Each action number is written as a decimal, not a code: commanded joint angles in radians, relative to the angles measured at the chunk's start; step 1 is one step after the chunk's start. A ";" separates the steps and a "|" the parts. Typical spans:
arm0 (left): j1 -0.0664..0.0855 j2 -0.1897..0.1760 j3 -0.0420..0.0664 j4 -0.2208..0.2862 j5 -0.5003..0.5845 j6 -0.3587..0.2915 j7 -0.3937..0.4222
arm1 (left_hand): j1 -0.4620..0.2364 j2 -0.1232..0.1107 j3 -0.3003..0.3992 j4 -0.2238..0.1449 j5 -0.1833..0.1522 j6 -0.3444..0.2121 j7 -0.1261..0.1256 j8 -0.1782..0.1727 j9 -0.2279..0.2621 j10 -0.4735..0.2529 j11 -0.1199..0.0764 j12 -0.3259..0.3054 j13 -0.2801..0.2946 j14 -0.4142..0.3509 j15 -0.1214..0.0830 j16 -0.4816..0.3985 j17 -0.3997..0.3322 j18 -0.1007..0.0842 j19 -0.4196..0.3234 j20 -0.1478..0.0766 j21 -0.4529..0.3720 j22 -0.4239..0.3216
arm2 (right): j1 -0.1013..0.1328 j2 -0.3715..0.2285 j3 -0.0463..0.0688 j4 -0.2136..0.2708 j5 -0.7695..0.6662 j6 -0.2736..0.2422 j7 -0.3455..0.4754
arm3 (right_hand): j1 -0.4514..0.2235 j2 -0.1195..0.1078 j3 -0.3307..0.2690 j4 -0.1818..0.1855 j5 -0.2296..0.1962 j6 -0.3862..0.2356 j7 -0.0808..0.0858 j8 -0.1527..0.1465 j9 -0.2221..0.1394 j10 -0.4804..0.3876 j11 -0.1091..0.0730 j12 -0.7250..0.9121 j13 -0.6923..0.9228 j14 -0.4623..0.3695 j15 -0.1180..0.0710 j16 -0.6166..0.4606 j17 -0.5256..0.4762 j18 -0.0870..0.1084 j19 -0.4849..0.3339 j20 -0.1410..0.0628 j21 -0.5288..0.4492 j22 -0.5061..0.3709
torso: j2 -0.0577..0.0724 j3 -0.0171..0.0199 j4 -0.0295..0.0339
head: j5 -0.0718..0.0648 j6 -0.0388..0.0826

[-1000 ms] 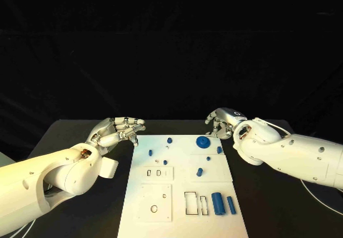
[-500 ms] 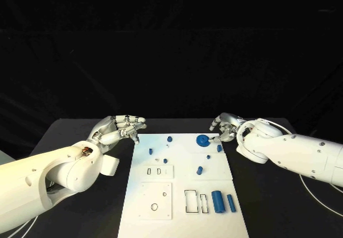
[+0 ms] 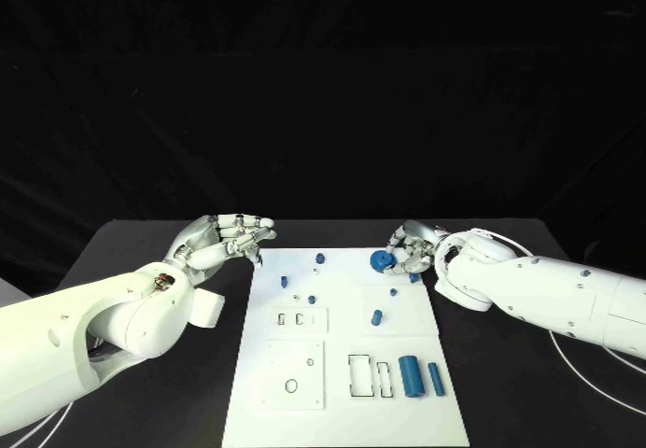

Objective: Assemble the parts on the task board

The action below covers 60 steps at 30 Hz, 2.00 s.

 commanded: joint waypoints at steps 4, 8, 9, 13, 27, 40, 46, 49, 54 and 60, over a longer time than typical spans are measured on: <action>0.002 0.002 0.001 0.001 -0.001 0.020 0.005 | -0.006 0.007 0.006 0.002 -0.004 -0.004 -0.001 0.000 0.001 -0.007 0.001 0.000 0.002 -0.009 0.000 0.004 0.000 0.014 -0.006 -0.001 0.006 0.001 | -0.002 0.010 0.000 -0.007 -0.030 -0.023 -0.003 | 0.003 0.015 0.006 -0.002 0.009 0.004 0.000 0.008 -0.002 0.051 0.001 0.007 0.194 0.108 0.007 0.005 0.263 -0.014 0.105 0.010 0.003 0.263 | -0.001 -0.0003 0.0001 | 0.000 -0.002; 0.002 0.002 0.001 0.000 -0.001 0.020 0.004 | -0.006 0.007 0.006 0.002 -0.004 -0.004 -0.001 0.000 0.001 -0.007 0.001 0.000 0.002 -0.009 0.000 0.004 0.000 0.014 -0.006 -0.001 0.006 0.001 | -0.002 0.015 0.000 -0.009 -0.035 -0.032 -0.004 | 0.003 0.018 0.009 -0.002 0.014 0.006 0.000 0.009 -0.003 0.053 0.001 0.009 0.196 0.108 0.007 0.005 0.263 -0.014 0.105 0.010 0.003 0.263 | -0.001 -0.0005 -0.0002 | 0.001 -0.003; 0.002 0.002 0.001 0.000 -0.001 0.020 0.004 | -0.006 0.007 0.006 0.002 -0.004 -0.004 -0.001 0.000 0.001 -0.007 0.001 0.000 0.002 -0.009 0.000 0.004 0.000 0.014 -0.006 -0.001 0.006 0.001 | -0.002 0.016 0.000 -0.009 -0.035 -0.034 -0.005 | 0.003 0.019 0.010 -0.002 0.015 0.006 0.000 0.010 -0.003 0.053 0.001 0.009 0.197 0.108 0.007 0.005 0.263 -0.014 0.105 0.010 0.003 0.263 | -0.001 -0.0005 -0.0002 | 0.001 -0.003; 0.002 0.002 0.001 0.000 -0.001 0.020 0.004 | -0.006 0.007 0.006 0.002 -0.004 -0.004 -0.001 0.000 0.001 -0.007 0.001 0.000 0.002 -0.009 0.000 0.004 0.000 0.014 -0.006 -0.001 0.006 0.001 | -0.002 0.022 0.000 -0.011 -0.037 -0.040 -0.009 | 0.002 0.023 0.014 -0.002 0.021 0.009 -0.001 0.012 -0.003 0.053 0.001 0.010 0.198 0.108 0.007 0.005 0.263 -0.014 0.105 0.010 0.003 0.263 | -0.001 -0.0004 0.0003 | 0.001 -0.004; 0.002 0.001 0.001 0.001 -0.001 0.022 0.001 | -0.006 0.007 0.006 0.002 -0.004 -0.004 -0.001 0.000 0.001 -0.007 0.001 0.000 0.002 -0.009 0.000 0.004 0.000 0.014 -0.006 -0.001 0.006 0.001 | -0.006 0.040 -0.002 -0.021 -0.070 -0.039 -0.030 | 0.018 0.035 0.064 -0.005 0.030 0.083 -0.018 0.034 -0.009 0.067 -0.014 0.022 0.214 0.108 -0.006 0.005 0.263 -0.014 0.105 0.000 0.003 0.263 | -0.001 -0.0001 -0.0001 | 0.002 -0.006; 0.002 -0.001 0.001 0.001 -0.001 0.023 -0.001 | -0.005 0.009 0.010 -0.001 -0.004 -0.005 -0.001 0.000 0.002 -0.008 0.001 0.001 0.002 -0.010 0.001 0.007 0.000 0.014 -0.010 0.000 0.012 0.005 | -0.012 0.040 -0.004 -0.015 -0.142 -0.001 -0.062 | 0.014 -0.004 0.086 -0.003 0.023 0.082 -0.017 0.009 -0.027 0.060 -0.015 0.014 0.208 0.108 -0.007 0.005 0.263 -0.014 0.105 -0.004 0.003 0.263 | -0.001 0.0007 -0.0005 | 0.002 -0.007; 0.002 -0.001 0.001 0.001 -0.001 0.022 -0.002 | -0.004 0.010 0.011 -0.002 -0.004 -0.005 -0.001 0.000 0.003 -0.008 0.001 0.001 0.002 -0.011 0.001 0.007 -0.001 0.014 -0.011 0.000 0.014 0.006 | -0.014 0.037 -0.005 -0.007 -0.168 0.002 -0.064 | -0.003 -0.018 0.078 -0.003 0.025 0.059 -0.010 -0.007 -0.034 0.052 -0.008 0.006 0.200 0.108 -0.001 0.005 0.263 -0.014 0.105 0.001 0.003 0.263 | -0.001 0.0007 -0.0005 | 0.001 -0.005; 0.002 -0.002 0.001 0.001 -0.001 0.022 -0.002 | -0.004 0.010 0.011 -0.002 -0.004 -0.005 -0.001 0.000 0.003 -0.008 0.001 0.001 0.002 -0.011 0.001 0.007 -0.001 0.014 -0.011 0.000 0.014 0.006 | -0.015 0.036 -0.005 -0.004 -0.170 0.005 -0.062 | -0.004 -0.018 0.077 -0.003 0.029 0.059 -0.009 -0.008 -0.034 0.052 -0.007 0.006 0.200 0.108 -0.001 0.005 0.263 -0.014 0.105 0.001 0.003 0.263 | -0.001 0.0006 -0.0007 | 0.000 -0.005; 0.002 -0.002 0.001 0.001 -0.001 0.021 -0.003 | -0.004 0.011 0.012 -0.002 -0.004 -0.005 -0.001 0.000 0.003 -0.008 0.002 0.001 0.003 -0.011 0.001 0.007 -0.001 0.014 -0.012 0.000 0.015 0.006 | -0.016 0.035 -0.005 -0.003 -0.168 0.009 -0.060 | -0.005 -0.017 0.080 -0.004 0.052 0.064 -0.009 -0.007 -0.033 0.053 -0.007 0.007 0.202 0.108 0.000 0.005 0.263 -0.014 0.105 0.003 0.003 0.263 | -0.001 0.0008 -0.0005 | -0.001 -0.003; 0.002 -0.002 0.001 0.001 -0.001 0.021 -0.003 | -0.004 0.011 0.012 -0.002 -0.004 -0.005 -0.001 0.000 0.003 -0.008 0.002 0.001 0.003 -0.011 0.001 0.007 -0.001 0.014 -0.012 0.000 0.015 0.006 | -0.017 0.035 -0.006 -0.003 -0.163 0.003 -0.058 | 0.010 0.002 0.106 -0.006 0.077 0.084 -0.013 0.000 -0.032 0.059 -0.010 0.013 0.208 0.108 -0.002 0.005 0.263 -0.014 0.105 0.002 0.003 0.263 | -0.001 0.0002 -0.0003 | -0.002 -0.003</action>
